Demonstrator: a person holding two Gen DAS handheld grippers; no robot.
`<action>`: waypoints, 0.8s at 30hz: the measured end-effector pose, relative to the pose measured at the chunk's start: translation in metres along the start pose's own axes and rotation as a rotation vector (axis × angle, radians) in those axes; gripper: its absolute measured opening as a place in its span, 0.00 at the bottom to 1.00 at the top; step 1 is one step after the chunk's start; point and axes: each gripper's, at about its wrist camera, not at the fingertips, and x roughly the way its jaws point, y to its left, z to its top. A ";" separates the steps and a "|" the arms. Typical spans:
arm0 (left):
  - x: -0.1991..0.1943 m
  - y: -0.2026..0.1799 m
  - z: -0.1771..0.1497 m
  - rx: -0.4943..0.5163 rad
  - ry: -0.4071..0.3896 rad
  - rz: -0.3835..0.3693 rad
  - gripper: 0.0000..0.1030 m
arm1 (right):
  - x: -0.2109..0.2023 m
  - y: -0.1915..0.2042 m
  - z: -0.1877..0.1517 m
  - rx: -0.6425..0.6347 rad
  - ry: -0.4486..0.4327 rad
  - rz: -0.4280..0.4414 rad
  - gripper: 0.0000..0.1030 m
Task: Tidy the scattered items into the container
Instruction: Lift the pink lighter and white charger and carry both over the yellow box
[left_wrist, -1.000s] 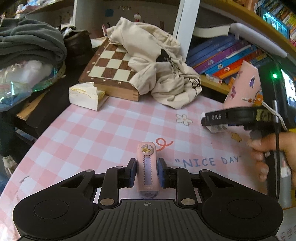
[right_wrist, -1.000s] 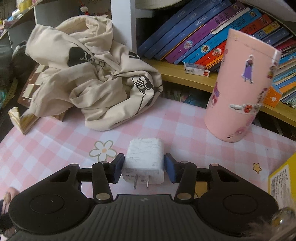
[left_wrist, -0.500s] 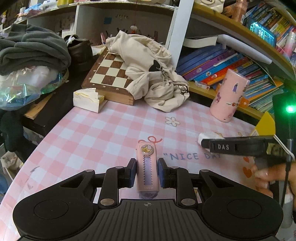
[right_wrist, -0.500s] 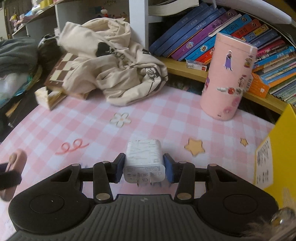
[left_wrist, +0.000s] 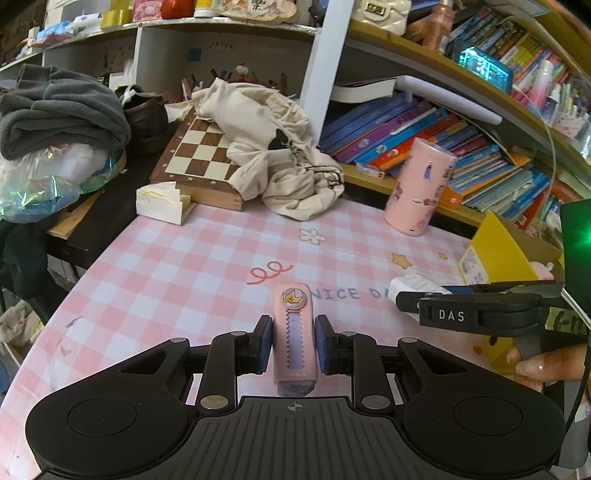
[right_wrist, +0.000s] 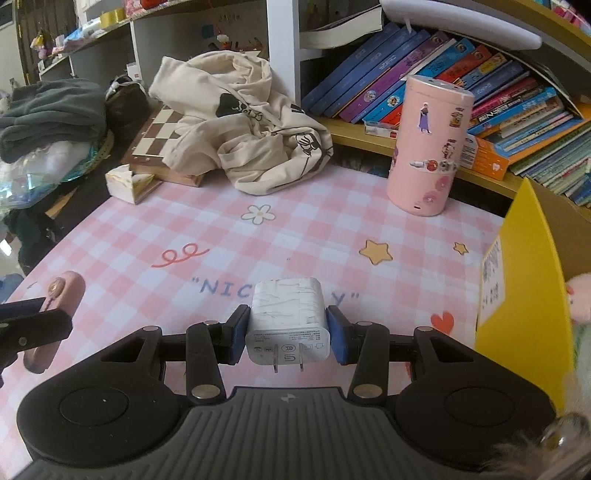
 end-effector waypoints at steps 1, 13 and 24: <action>-0.003 -0.001 -0.002 0.004 0.000 -0.003 0.22 | -0.004 0.001 -0.003 0.002 -0.002 0.003 0.40; -0.044 -0.009 -0.021 0.038 -0.014 -0.052 0.22 | -0.061 0.014 -0.036 0.023 -0.025 0.015 0.40; -0.074 -0.022 -0.039 0.076 -0.019 -0.128 0.22 | -0.113 0.011 -0.077 0.063 -0.029 -0.036 0.40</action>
